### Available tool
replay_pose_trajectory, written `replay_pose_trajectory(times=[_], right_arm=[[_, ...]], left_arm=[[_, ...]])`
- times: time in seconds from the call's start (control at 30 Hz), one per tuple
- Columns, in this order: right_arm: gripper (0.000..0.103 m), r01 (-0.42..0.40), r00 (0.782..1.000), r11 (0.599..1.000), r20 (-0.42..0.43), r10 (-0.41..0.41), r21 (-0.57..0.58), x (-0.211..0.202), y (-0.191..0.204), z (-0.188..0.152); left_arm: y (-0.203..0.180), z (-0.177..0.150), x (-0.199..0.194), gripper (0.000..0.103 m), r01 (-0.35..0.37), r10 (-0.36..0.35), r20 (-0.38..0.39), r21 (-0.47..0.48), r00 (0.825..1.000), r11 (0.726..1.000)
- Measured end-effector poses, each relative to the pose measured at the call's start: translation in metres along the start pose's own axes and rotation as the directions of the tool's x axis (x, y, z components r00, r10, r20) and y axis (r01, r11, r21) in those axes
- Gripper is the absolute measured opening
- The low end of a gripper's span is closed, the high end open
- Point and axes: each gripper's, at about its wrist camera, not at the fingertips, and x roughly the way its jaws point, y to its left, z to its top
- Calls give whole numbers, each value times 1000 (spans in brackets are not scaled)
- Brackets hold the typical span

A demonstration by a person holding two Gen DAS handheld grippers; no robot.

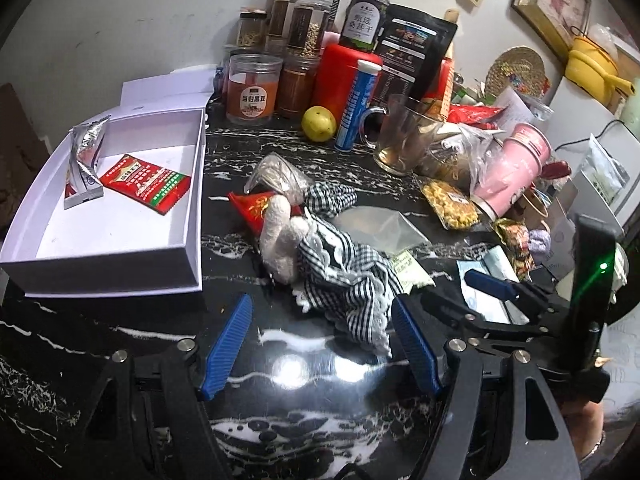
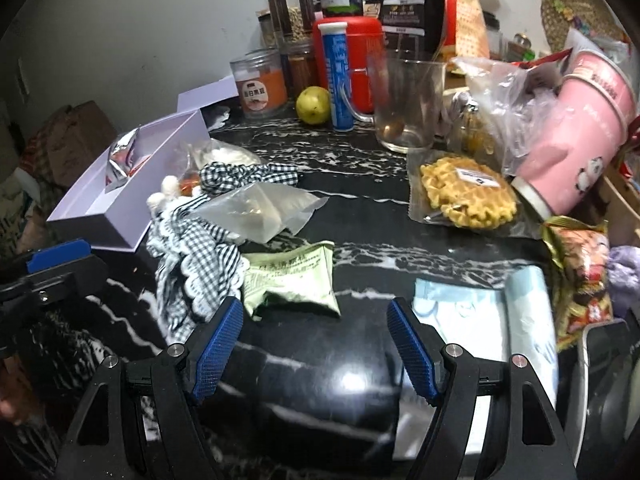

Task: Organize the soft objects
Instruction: 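Withdraw both tools from the box back over the counter, then grasp the gingham cloth with plush toy with the left tool while the right tool grasps the green sachet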

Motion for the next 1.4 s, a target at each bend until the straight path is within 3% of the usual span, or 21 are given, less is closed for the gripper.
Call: replay_pose_trajectory(times=[0.13, 0.43, 0.5, 0.53, 0.67, 0.97, 1.1, 1.3, 1.4], right_arm=[[75, -32, 999, 999, -19, 32, -16, 14, 1, 8], [75, -14, 998, 995, -61, 8, -98, 40, 14, 11], [71, -7, 998, 993, -58, 0, -117, 41, 16, 10], [61, -7, 999, 992, -54, 0, -129, 40, 18, 9], [55, 12, 999, 988, -48, -20, -156, 41, 22, 7], [54, 13, 998, 994, -56, -20, -110, 31, 9, 0], [54, 37, 997, 996, -61, -42, -85, 24, 2, -5], [53, 42, 997, 998, -59, -44, -44, 12, -5, -14], [53, 52, 997, 998, -50, -54, -34, 5, -6, -17]], left_arm=[[1, 8, 3, 72, 9, -8, 15, -11, 1000, 1000], [-3, 18, 20, 72, -7, 7, -7, 11, 1000, 1000], [-4, 20, 24, 72, -2, 2, -12, 21, 1000, 1000], [-5, 21, 27, 72, 0, 0, -19, 26, 1000, 1000], [-7, 26, 37, 72, 21, -20, -42, 19, 999, 1000], [-9, 27, 64, 72, 27, -30, -102, -39, 994, 999], [-11, 23, 75, 72, 2, -4, -110, -21, 994, 1000], [-20, 15, 91, 72, 58, -52, -176, 25, 983, 998], [-23, 11, 91, 72, 64, -56, -158, 46, 986, 997]])
